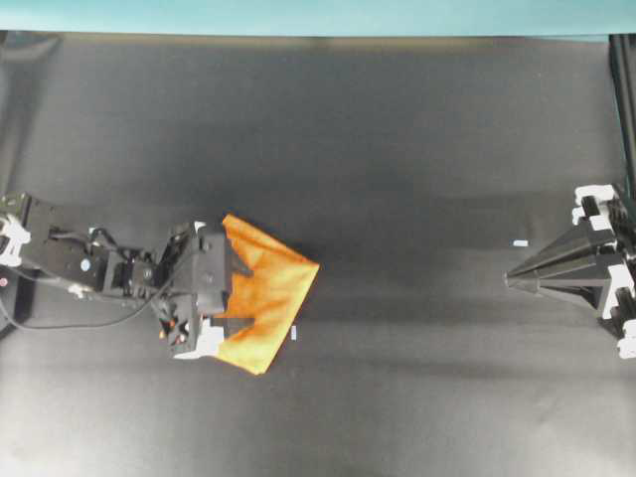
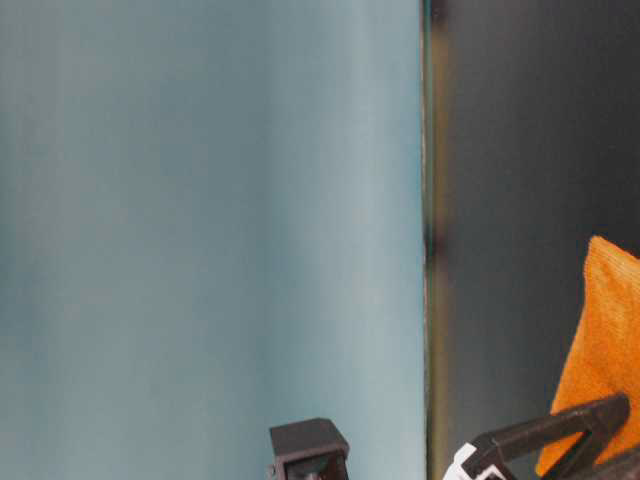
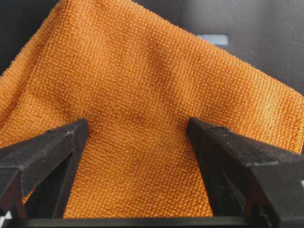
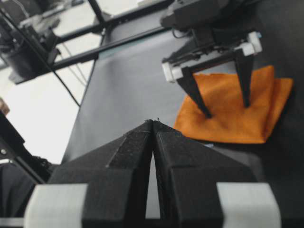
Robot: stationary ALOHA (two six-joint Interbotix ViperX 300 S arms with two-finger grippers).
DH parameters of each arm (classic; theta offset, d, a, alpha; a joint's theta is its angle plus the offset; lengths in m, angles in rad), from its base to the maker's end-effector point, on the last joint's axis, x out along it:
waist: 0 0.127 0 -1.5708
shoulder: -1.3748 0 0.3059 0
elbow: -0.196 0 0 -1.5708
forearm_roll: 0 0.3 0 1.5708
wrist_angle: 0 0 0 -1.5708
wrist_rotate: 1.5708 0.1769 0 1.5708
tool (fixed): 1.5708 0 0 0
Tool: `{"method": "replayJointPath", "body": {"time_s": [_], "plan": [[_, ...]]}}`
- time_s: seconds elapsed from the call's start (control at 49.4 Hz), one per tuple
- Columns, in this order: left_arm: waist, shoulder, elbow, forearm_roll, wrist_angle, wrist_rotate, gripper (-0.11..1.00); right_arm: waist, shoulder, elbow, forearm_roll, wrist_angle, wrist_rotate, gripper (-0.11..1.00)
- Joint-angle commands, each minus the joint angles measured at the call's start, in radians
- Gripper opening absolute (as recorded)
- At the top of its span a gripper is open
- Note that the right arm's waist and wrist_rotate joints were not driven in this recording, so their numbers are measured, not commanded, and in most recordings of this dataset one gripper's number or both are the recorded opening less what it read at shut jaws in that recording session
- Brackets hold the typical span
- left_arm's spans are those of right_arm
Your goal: Push an orange cloth with the left arm to wipe the desk.
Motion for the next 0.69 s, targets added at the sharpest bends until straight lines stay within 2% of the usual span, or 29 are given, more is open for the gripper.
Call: {"method": "replayJointPath", "body": {"time_s": [0.0,0.466,0.668], "plan": [[-0.029,-0.021,-0.006,0.003,0.028,0.003,0.83,0.0,0.005,-0.005,0.002,-0.011,0.0,0.0],[-0.176,-0.058,0.015,0.003,0.048,0.002,0.83,0.0,0.005,-0.005,0.0,-0.012,0.0,0.0],[-0.21,-0.06,0.02,0.003,0.13,0.015,0.83,-0.002,0.003,-0.005,0.002,-0.014,0.0,0.0]]}}
